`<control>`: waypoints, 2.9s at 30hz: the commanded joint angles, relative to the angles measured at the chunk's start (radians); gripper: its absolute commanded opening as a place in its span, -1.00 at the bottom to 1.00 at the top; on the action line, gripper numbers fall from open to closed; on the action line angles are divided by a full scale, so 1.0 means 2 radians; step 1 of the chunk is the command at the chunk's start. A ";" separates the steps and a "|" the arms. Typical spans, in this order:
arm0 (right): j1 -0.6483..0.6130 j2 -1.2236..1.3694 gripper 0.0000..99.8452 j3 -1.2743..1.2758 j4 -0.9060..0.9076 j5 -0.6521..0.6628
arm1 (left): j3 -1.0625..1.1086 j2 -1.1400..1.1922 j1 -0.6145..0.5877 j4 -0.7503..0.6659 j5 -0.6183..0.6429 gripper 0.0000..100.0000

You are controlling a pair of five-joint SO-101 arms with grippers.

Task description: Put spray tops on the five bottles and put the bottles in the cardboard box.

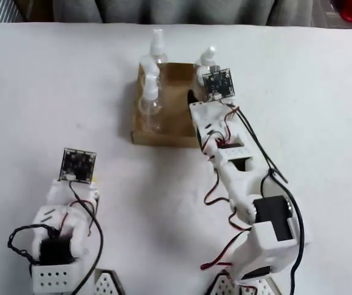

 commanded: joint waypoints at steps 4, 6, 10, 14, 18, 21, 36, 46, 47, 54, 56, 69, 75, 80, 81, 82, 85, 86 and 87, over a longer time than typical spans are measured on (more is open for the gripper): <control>-0.010 0.000 -0.86 -0.013 -0.003 0.004 | -0.001 -0.005 0.007 -0.004 -0.003 -0.95; -0.010 0.000 -0.78 -0.012 -0.003 0.004 | -0.001 -0.005 0.007 -0.004 -0.003 -0.95; -0.015 0.001 -0.70 -0.012 -0.003 0.004 | -0.001 -0.005 0.007 -0.004 -0.003 -0.95; -0.023 0.001 -0.70 -0.011 -0.002 0.004 | -0.001 -0.005 0.007 -0.004 -0.003 -0.95; -0.023 0.001 -0.70 -0.011 -0.002 0.004 | -0.001 -0.005 0.007 -0.004 -0.003 -0.95; -0.023 0.001 -0.70 -0.011 -0.002 0.004 | -0.001 -0.005 0.007 -0.004 -0.003 -0.95; -0.023 0.001 -0.58 -0.012 -0.002 0.008 | -0.001 -0.005 0.007 -0.004 -0.003 -0.95; -0.023 0.001 -0.44 -0.011 -0.001 0.008 | -0.001 -0.005 0.006 -0.004 -0.003 -0.95; -0.023 0.001 -0.44 -0.011 -0.001 0.008 | -0.001 -0.005 0.006 -0.004 -0.003 -0.95; -0.023 -0.001 -0.44 -0.012 -0.003 0.008 | -0.001 -0.005 0.006 -0.004 -0.003 -0.95; -0.023 -0.004 -0.44 -0.012 -0.003 0.008 | -0.001 -0.005 0.006 -0.004 -0.003 -0.95; -0.023 -0.034 -0.44 0.000 -0.028 0.003 | -0.001 -0.005 0.007 -0.004 -0.003 -0.95; -0.030 -0.065 -0.44 0.020 -0.038 0.003 | -0.001 -0.005 0.007 -0.004 -0.003 -0.95; -0.036 -0.072 -0.44 0.026 -0.040 0.003 | -0.001 -0.005 0.006 -0.012 -0.003 -0.95; -0.038 -0.073 -0.44 0.028 -0.040 0.003 | -0.001 -0.005 0.006 -0.012 -0.003 -0.95; -0.039 -0.076 -0.44 0.030 -0.040 0.003 | -0.001 -0.005 0.006 -0.012 -0.003 -0.95; -0.040 -0.092 -0.44 0.033 -0.040 0.003 | -0.001 -0.005 0.006 -0.012 -0.003 -0.95; -0.038 -0.100 -0.44 0.034 -0.040 0.003 | -0.001 -0.005 0.006 -0.012 -0.003 -0.95; -0.036 -0.108 -0.44 0.035 -0.040 0.003 | -0.001 -0.005 0.006 -0.012 -0.003 -0.95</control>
